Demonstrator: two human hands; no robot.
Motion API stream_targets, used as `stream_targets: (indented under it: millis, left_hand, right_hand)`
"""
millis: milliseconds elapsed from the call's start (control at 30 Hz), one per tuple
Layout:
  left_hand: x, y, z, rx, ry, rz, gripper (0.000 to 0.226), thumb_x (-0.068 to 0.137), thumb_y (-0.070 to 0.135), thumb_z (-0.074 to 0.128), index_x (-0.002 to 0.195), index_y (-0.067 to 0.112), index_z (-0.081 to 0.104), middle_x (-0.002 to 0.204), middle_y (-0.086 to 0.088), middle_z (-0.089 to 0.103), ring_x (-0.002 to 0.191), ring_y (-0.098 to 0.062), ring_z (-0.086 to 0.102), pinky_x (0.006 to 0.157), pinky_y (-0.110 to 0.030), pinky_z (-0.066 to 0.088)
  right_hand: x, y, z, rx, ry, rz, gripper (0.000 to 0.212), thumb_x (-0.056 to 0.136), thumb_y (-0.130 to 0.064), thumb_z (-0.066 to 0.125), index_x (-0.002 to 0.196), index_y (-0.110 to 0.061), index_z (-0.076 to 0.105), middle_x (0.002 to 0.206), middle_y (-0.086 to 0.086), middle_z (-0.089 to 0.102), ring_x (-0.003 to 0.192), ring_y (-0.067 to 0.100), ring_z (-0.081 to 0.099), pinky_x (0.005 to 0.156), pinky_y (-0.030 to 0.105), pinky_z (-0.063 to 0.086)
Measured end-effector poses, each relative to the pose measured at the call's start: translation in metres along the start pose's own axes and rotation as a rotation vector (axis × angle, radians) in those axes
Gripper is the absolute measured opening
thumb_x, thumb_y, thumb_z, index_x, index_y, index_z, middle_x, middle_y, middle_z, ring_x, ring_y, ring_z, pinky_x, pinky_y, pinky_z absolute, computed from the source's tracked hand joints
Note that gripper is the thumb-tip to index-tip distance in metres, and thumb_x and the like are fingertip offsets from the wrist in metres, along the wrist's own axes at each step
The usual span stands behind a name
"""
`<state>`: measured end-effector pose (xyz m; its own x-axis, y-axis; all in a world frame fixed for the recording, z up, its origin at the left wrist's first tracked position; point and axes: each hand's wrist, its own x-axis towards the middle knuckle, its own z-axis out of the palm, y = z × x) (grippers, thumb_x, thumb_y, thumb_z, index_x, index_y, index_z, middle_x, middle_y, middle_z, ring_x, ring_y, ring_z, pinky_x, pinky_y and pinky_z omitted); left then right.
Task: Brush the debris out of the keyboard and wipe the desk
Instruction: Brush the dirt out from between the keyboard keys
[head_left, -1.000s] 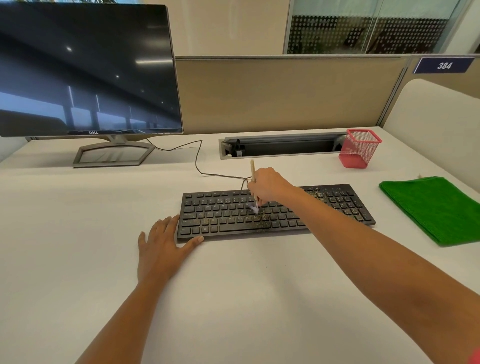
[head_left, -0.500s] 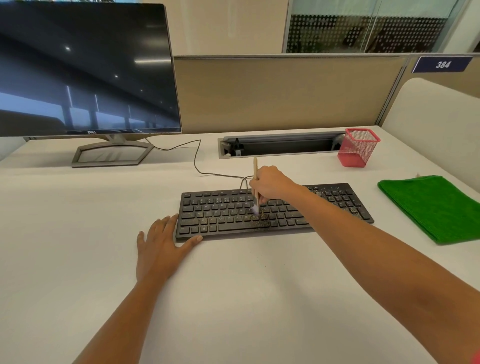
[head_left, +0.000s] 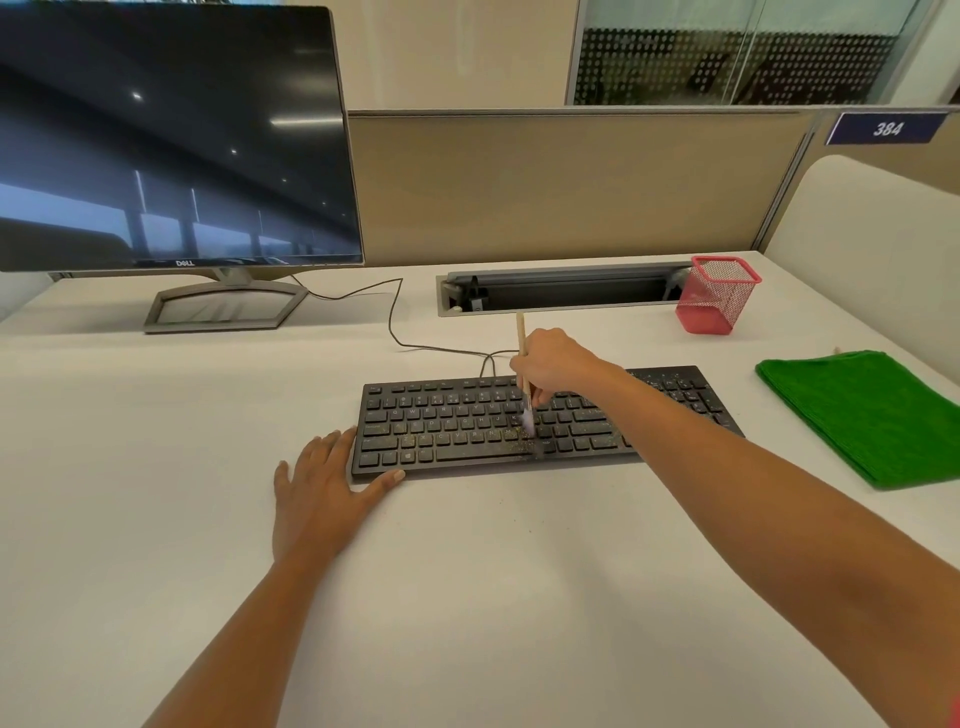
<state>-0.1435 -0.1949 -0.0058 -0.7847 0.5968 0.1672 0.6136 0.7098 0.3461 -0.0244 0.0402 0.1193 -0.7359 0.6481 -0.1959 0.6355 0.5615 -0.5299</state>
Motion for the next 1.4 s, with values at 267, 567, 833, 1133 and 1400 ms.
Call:
stream_targets:
  millis: [267, 567, 833, 1133, 1400]
  left_hand:
    - [0.001, -0.001, 0.001, -0.002, 0.002, 0.005, 0.105, 0.060, 0.087, 0.013, 0.144, 0.028, 0.033, 0.148, 0.004, 0.037, 0.140, -0.014, 0.023, 0.115, -0.047, 0.012]
    - [0.000, 0.000, -0.001, -0.007, -0.002, -0.001, 0.105, 0.059, 0.087, 0.013, 0.144, 0.029, 0.033, 0.149, 0.005, 0.036, 0.141, -0.014, 0.022, 0.115, -0.046, 0.011]
    - [0.000, 0.001, -0.001, -0.011, -0.006, -0.003, 0.106, 0.058, 0.088, 0.013, 0.144, 0.029, 0.032, 0.149, 0.004, 0.035, 0.141, -0.014, 0.021, 0.115, -0.046, 0.009]
    - [0.000, 0.000, -0.001, -0.009, 0.005, 0.003, 0.106, 0.059, 0.088, 0.014, 0.144, 0.028, 0.034, 0.148, 0.004, 0.037, 0.141, -0.014, 0.023, 0.115, -0.047, 0.012]
    - [0.000, 0.001, -0.002, 0.001, 0.001, 0.000, 0.107, 0.058, 0.087, 0.013, 0.145, 0.028, 0.032, 0.149, 0.004, 0.036, 0.141, -0.014, 0.023, 0.115, -0.046, 0.011]
  right_hand:
    - [0.004, 0.005, 0.008, 0.103, 0.176, -0.072, 0.034, 0.099, -0.022, 0.043, 0.107, 0.005, 0.062, 0.102, 0.019, 0.067, 0.081, 0.026, 0.067, 0.084, 0.037, 0.055]
    - [0.003, 0.002, 0.005, 0.199, 0.036, -0.171, 0.030, 0.099, -0.023, 0.043, 0.101, 0.000, 0.061, 0.088, 0.008, 0.061, 0.060, 0.010, 0.057, 0.057, 0.014, 0.051]
    - [-0.006, 0.004, -0.001, -0.153, -0.141, -0.330, 0.034, 0.099, -0.030, 0.042, 0.101, -0.006, 0.067, 0.079, 0.001, 0.056, 0.063, 0.010, 0.046, 0.058, 0.023, 0.035]
    - [0.001, 0.016, -0.013, -0.366, 0.065, -0.206, 0.036, 0.099, -0.031, 0.041, 0.101, -0.003, 0.063, 0.086, 0.007, 0.061, 0.075, 0.020, 0.058, 0.072, 0.031, 0.047]
    - [0.000, 0.008, 0.013, 0.065, 0.184, -0.139, 0.036, 0.099, -0.025, 0.043, 0.106, 0.003, 0.063, 0.097, 0.018, 0.069, 0.082, 0.025, 0.068, 0.084, 0.035, 0.055]
